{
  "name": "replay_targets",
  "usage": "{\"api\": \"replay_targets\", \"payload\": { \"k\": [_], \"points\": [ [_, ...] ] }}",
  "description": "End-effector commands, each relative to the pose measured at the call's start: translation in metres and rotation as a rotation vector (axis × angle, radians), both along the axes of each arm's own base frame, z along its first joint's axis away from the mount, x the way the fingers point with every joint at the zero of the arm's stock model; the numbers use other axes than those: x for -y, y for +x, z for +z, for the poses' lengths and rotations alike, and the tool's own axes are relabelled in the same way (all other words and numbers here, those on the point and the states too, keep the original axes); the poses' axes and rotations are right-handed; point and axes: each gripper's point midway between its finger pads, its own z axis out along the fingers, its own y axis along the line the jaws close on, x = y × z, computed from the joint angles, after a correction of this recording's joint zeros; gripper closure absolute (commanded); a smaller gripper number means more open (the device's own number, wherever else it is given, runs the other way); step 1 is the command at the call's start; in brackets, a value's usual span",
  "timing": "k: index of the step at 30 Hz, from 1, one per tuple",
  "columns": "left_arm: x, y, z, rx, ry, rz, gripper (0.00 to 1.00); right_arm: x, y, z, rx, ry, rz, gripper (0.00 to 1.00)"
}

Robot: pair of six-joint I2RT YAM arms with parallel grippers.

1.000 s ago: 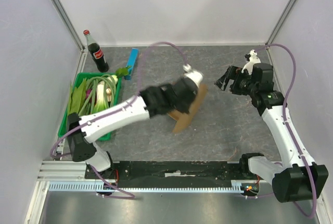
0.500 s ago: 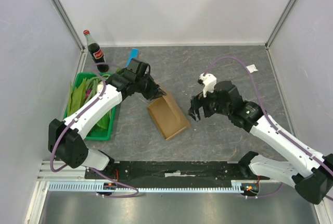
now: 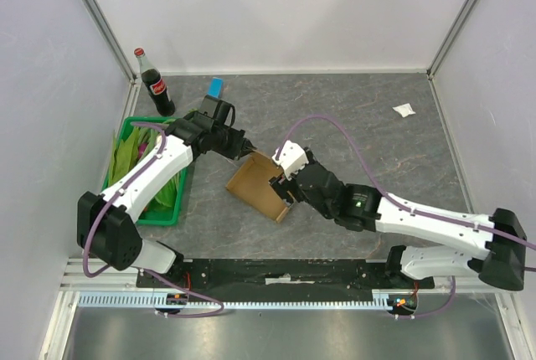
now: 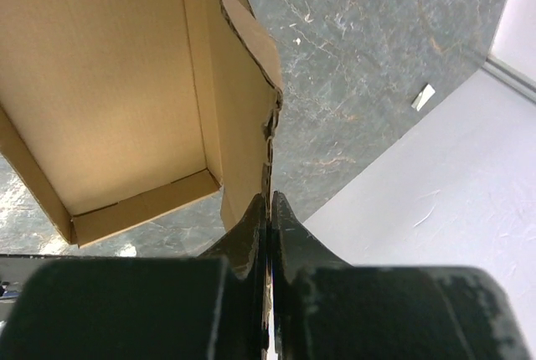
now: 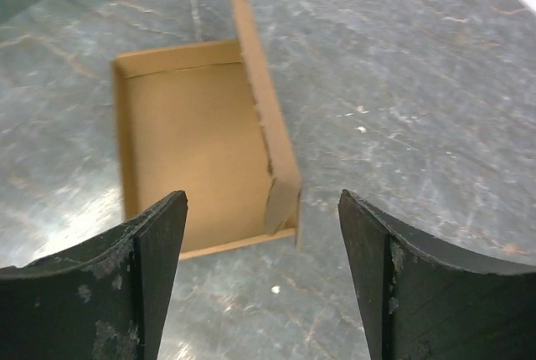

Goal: Fold the paper box

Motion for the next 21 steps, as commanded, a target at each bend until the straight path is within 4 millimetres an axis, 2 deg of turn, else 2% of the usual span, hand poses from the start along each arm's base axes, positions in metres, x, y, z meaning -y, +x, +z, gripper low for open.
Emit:
{"api": "replay_targets", "payload": {
  "k": [1, 3, 4, 5, 6, 7, 8, 9, 10, 12, 13, 15, 17, 18, 19, 21],
  "points": [
    [-0.008, 0.006, 0.026, 0.036, -0.024, 0.092, 0.98, 0.003, 0.037, 0.018, 0.189, 0.01, -0.151, 0.23],
    [-0.007, 0.005, 0.025, 0.038, -0.022, 0.084, 0.98, 0.0, 0.046, 0.013, 0.212, -0.011, -0.159, 0.34],
    [-0.007, 0.004, 0.024, 0.037, -0.018, 0.078, 0.97, -0.01, 0.047, 0.013, 0.2, 0.021, -0.116, 0.45],
    [-0.007, 0.004, 0.024, 0.038, -0.018, 0.077, 0.9, -0.015, 0.049, 0.009, 0.188, 0.034, -0.087, 0.46],
    [-0.008, 0.004, 0.023, 0.047, -0.013, 0.074, 0.86, -0.008, 0.057, 0.001, 0.193, 0.007, -0.07, 0.48],
    [-0.009, 0.005, 0.027, 0.069, -0.01, 0.063, 0.74, -0.011, 0.06, 0.004, 0.207, 0.039, -0.044, 0.52],
    [-0.011, 0.005, 0.027, 0.079, -0.003, 0.066, 0.68, -0.011, 0.06, 0.002, 0.206, 0.056, -0.012, 0.57],
    [-0.011, 0.005, 0.029, 0.1, -0.007, 0.06, 0.65, -0.004, 0.065, -0.008, 0.195, 0.045, -0.002, 0.62],
    [-0.012, 0.004, 0.035, 0.136, -0.014, 0.047, 0.58, -0.004, 0.067, -0.007, 0.197, 0.065, 0.02, 0.68],
    [-0.011, 0.006, 0.038, 0.189, -0.03, 0.036, 0.48, -0.001, 0.068, -0.016, 0.178, 0.088, 0.083, 0.75],
    [-0.011, 0.006, 0.042, 0.222, -0.025, 0.013, 0.39, -0.002, 0.068, -0.015, 0.179, 0.095, 0.107, 0.76],
    [-0.011, 0.006, 0.058, 0.318, -0.019, -0.039, 0.34, -0.006, 0.065, -0.014, 0.154, 0.12, 0.172, 0.77],
    [-0.019, 0.0, 0.071, 0.437, 0.06, -0.135, 0.28, -0.013, 0.06, -0.02, 0.117, 0.124, 0.233, 0.74],
    [-0.019, 0.001, 0.083, 0.523, 0.07, -0.161, 0.26, -0.019, 0.058, -0.017, 0.109, 0.133, 0.268, 0.68],
    [-0.024, -0.001, 0.087, 0.628, 0.138, -0.244, 0.26, -0.021, 0.057, -0.02, 0.093, 0.124, 0.278, 0.66],
    [-0.036, -0.014, 0.093, 0.754, 0.188, -0.28, 0.26, -0.024, 0.062, -0.027, 0.071, 0.113, 0.262, 0.66]
  ]
}}
